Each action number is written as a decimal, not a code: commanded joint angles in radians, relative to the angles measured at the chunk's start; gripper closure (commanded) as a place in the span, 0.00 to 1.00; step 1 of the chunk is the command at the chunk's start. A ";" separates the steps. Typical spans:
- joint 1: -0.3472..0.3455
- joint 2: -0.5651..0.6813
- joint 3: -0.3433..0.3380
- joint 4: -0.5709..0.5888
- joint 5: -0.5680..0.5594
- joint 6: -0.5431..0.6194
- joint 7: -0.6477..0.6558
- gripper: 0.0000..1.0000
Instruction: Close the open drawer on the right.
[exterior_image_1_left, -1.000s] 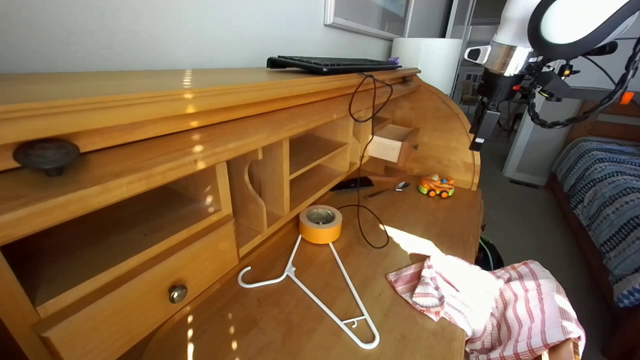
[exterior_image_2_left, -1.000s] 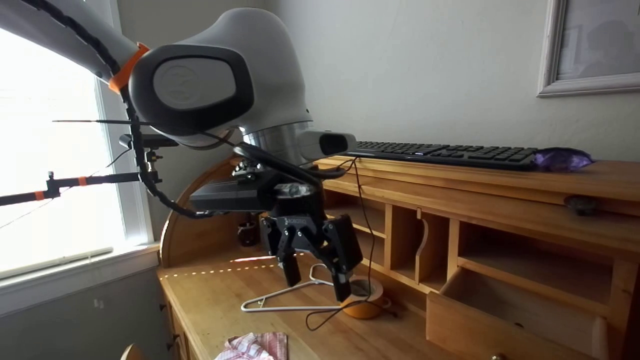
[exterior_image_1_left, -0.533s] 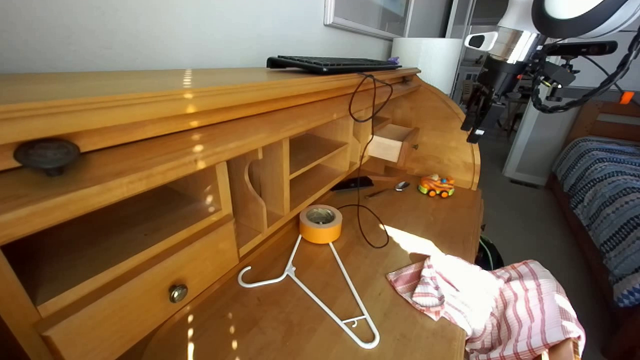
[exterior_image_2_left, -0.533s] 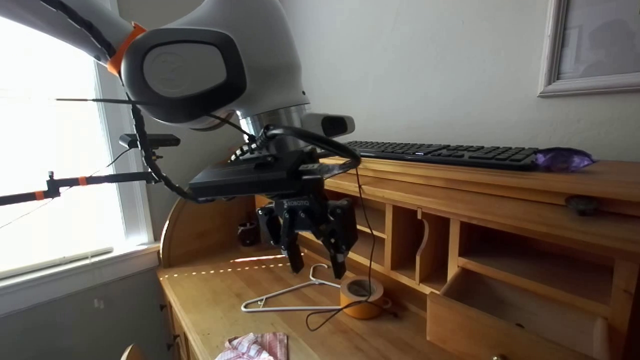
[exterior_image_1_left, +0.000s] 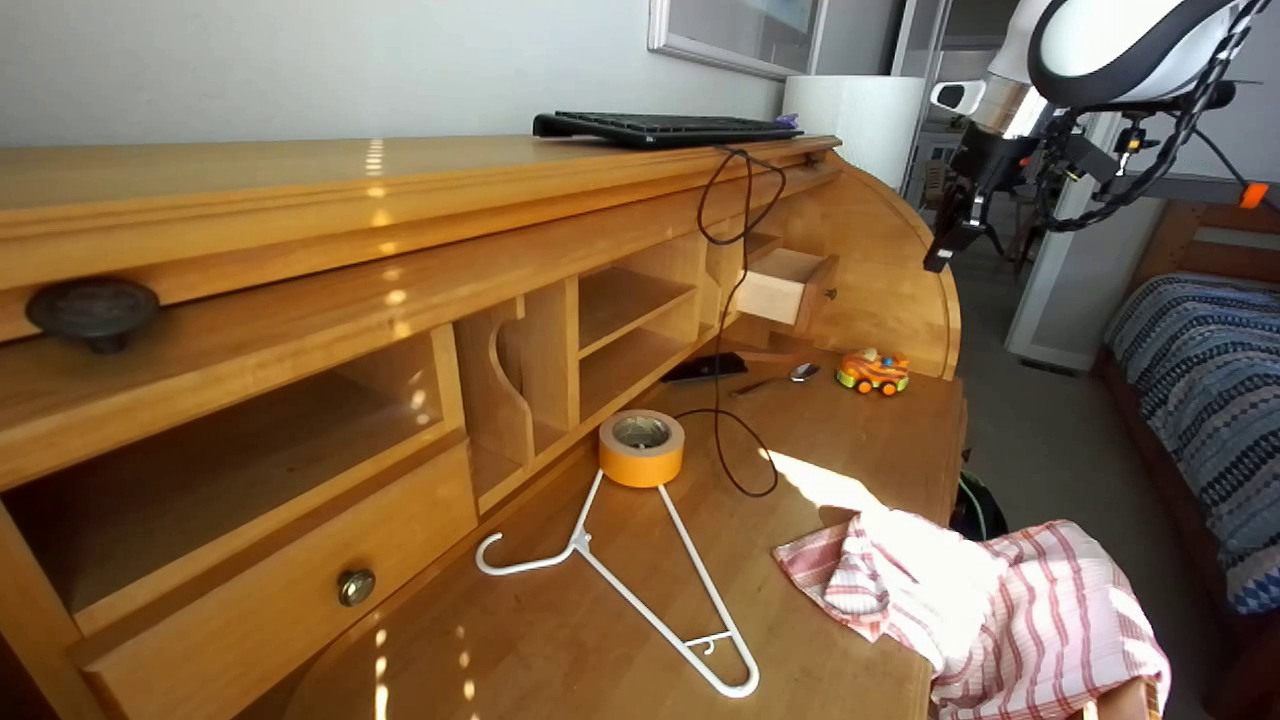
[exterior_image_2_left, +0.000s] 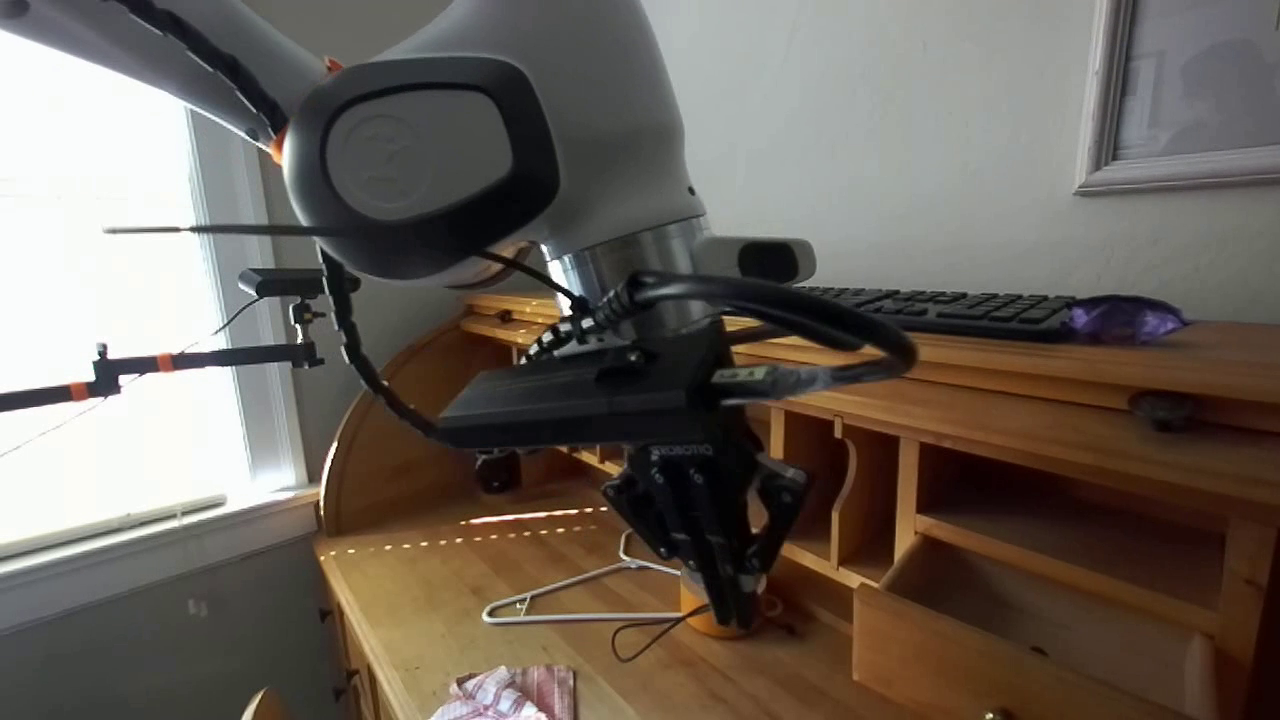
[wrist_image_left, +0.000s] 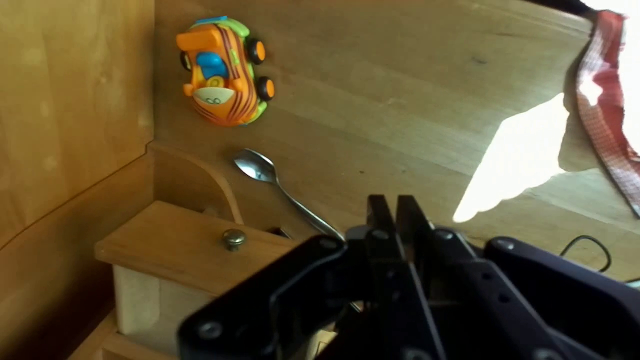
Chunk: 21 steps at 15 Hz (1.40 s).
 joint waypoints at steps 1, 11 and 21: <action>-0.027 0.104 0.008 0.071 -0.023 0.110 0.017 1.00; -0.057 0.203 0.032 0.132 -0.059 0.194 0.099 0.99; -0.074 0.336 0.073 0.266 -0.035 0.061 0.145 1.00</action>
